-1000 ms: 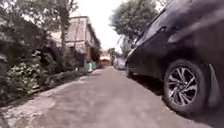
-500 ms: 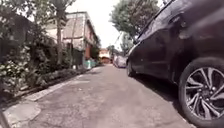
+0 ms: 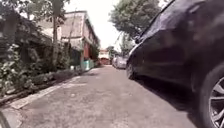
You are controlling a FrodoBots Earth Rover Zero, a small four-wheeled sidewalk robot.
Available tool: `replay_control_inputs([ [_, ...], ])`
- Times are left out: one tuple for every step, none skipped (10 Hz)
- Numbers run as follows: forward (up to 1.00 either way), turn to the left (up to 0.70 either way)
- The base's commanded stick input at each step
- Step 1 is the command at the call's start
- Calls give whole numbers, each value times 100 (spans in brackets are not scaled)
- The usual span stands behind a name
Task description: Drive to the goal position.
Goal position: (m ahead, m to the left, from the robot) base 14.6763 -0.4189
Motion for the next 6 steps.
replay_control_inputs([
  [70,3],
  [70,3],
  [70,3],
  [70,3],
  [70,3],
  [70,3],
])
